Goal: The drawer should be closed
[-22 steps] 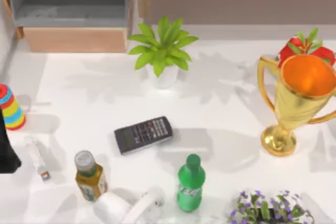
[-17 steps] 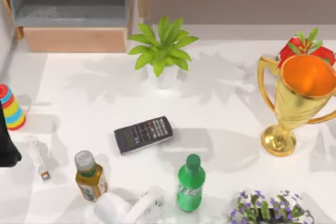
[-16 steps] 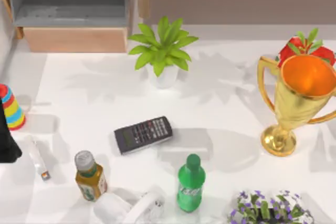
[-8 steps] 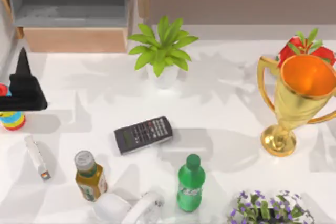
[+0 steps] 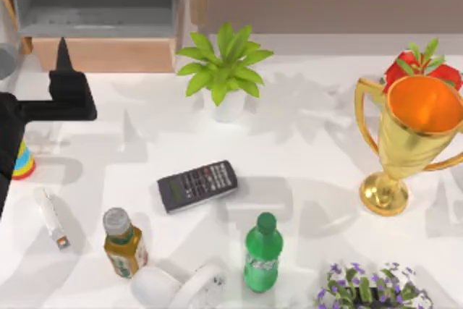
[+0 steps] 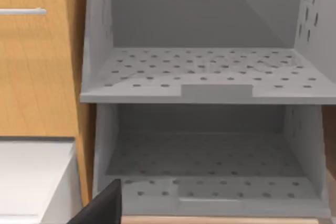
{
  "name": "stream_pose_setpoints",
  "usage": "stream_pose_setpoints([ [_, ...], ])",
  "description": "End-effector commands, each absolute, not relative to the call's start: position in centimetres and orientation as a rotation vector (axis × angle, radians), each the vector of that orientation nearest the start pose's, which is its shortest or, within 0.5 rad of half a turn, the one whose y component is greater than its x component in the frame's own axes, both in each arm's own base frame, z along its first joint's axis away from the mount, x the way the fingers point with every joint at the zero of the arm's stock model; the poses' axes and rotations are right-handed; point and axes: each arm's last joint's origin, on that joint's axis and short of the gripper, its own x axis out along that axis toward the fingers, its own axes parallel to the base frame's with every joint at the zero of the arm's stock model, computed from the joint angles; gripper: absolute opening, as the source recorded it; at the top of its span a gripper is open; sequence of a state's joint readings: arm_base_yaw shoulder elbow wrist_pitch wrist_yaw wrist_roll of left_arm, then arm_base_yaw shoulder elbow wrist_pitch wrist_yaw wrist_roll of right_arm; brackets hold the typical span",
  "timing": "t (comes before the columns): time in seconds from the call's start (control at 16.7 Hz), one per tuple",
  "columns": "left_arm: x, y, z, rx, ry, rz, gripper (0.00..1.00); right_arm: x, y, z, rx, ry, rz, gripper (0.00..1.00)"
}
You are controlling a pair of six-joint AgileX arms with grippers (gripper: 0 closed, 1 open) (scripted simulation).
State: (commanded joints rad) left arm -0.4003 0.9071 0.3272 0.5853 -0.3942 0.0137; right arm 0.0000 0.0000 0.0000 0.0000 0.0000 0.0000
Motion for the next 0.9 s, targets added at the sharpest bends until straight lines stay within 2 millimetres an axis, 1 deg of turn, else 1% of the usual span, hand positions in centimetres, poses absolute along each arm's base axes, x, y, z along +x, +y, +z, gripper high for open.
stream_pose_setpoints([
  [0.3,18.7,-6.4,22.2,0.011,0.004,0.003,1.0,10.6,-0.1,16.0,0.0,0.0,0.0,1.0],
  [0.48,19.6,-5.3,21.4,0.098,0.019,0.012,1.0,10.6,-0.1,16.0,0.0,0.0,0.0,1.0],
  [0.66,20.9,-3.2,19.9,0.253,0.047,0.023,1.0,10.6,-0.1,16.0,0.0,0.0,0.0,1.0],
  [0.9,22.5,1.1,17.4,0.522,0.091,0.028,1.0,10.6,-0.1,16.0,0.0,0.0,0.0,1.0],
])
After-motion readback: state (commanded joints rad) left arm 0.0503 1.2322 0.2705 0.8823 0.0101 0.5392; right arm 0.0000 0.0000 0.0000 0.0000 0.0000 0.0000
